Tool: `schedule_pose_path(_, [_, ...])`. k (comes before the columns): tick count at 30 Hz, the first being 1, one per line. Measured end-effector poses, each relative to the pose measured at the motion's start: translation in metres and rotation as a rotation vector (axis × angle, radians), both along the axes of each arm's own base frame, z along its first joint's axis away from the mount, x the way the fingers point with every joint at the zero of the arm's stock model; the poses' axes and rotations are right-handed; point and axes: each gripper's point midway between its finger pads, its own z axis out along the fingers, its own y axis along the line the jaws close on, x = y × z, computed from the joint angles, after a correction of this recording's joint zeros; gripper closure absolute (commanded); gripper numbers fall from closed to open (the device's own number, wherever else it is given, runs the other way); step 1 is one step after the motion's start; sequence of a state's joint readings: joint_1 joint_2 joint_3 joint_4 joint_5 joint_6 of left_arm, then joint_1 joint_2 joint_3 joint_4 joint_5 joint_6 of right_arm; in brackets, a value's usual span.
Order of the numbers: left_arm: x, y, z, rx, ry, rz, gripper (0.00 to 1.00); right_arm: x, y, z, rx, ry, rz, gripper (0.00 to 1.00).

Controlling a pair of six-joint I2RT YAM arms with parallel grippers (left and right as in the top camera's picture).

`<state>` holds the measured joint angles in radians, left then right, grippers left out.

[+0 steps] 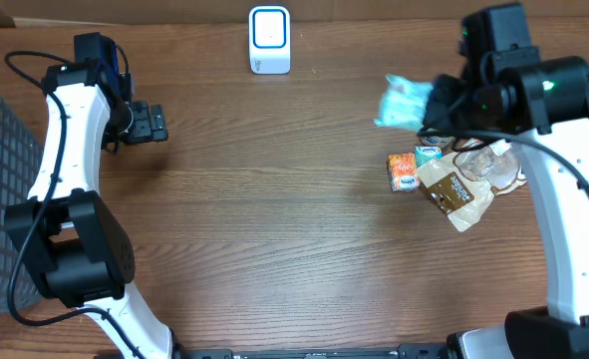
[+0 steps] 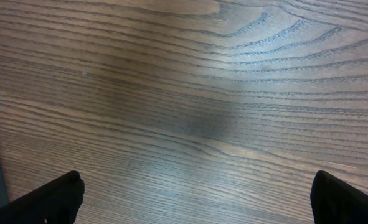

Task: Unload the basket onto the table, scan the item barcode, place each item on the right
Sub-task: 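Carry the pack right and drop it onto the item pile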

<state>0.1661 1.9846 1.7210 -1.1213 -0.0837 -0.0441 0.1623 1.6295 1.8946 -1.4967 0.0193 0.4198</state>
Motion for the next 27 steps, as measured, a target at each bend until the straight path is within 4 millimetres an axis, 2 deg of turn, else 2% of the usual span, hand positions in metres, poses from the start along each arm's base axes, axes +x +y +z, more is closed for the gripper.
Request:
schedule_pose_path(4, [0.000, 0.000, 0.000, 0.000, 0.000, 0.000, 0.00, -0.003, -0.036, -0.050, -0.016, 0.116, -0.118, 0.96])
schedule_pose_path(6, [0.000, 0.000, 0.000, 0.000, 0.000, 0.000, 0.00, -0.003, -0.046, -0.070, -0.019, 0.145, -0.148, 0.96])
schedule_pose_path(7, [0.000, 0.000, 0.000, 0.000, 0.000, 0.000, 0.00, -0.005, -0.056, -0.094, -0.028, 0.187, -0.177, 0.87])
schedule_pose_path(10, [0.000, 0.000, 0.000, 0.000, -0.001, 0.000, 0.00, 0.002, -0.072, -0.129, -0.040, 0.176, -0.218, 0.57])
schedule_pose_path(11, [0.000, 0.000, 0.000, 0.000, 0.001, 0.000, 0.00, 0.003, -0.079, -0.144, -0.041, 0.170, -0.235, 0.44])
schedule_pose_path(12, [0.000, 0.000, 0.000, 0.000, 0.000, 0.000, 0.00, 0.002, -0.082, -0.148, -0.045, 0.173, -0.239, 0.37])
schedule_pose_path(15, [0.000, 0.000, 0.000, 0.000, 0.000, 0.000, 0.00, 0.001, -0.089, -0.154, -0.051, 0.177, -0.246, 0.31])
schedule_pose_path(18, [0.000, 0.000, 0.000, 0.000, 0.000, 0.000, 0.00, -0.011, -0.088, -0.149, -0.054, 0.227, -0.243, 0.33])
schedule_pose_path(20, [0.000, 0.000, 0.000, 0.000, 0.000, 0.000, 0.00, -0.018, -0.086, -0.136, -0.050, 0.257, -0.235, 0.35])
schedule_pose_path(21, [0.000, 0.000, 0.000, 0.000, 0.000, 0.000, 0.00, -0.019, -0.083, -0.121, -0.040, 0.257, -0.223, 0.36])
schedule_pose_path(22, [0.000, 0.000, 0.000, 0.000, -0.001, 0.000, 0.00, -0.017, -0.077, -0.098, -0.023, 0.236, -0.194, 0.36])
schedule_pose_path(23, [0.000, 0.000, 0.000, 0.000, 0.000, 0.000, 0.00, -0.013, -0.070, -0.076, -0.004, 0.195, -0.166, 0.27])
schedule_pose_path(24, [0.000, 0.000, 0.000, 0.000, 0.000, 0.000, 0.00, -0.013, -0.064, -0.062, 0.006, 0.173, -0.146, 0.13])
schedule_pose_path(25, [0.000, 0.000, 0.000, 0.000, 0.000, 0.000, 0.00, -0.015, -0.052, -0.039, 0.024, 0.133, -0.108, 0.00])
schedule_pose_path(26, [0.000, 0.000, 0.000, 0.001, 0.000, 0.000, 0.00, -0.016, -0.045, -0.024, 0.034, 0.100, -0.079, 0.00])
schedule_pose_path(27, [0.000, 0.000, 0.000, 0.000, 0.000, 0.000, 0.00, -0.017, -0.030, 0.003, 0.061, 0.030, -0.038, 0.00])
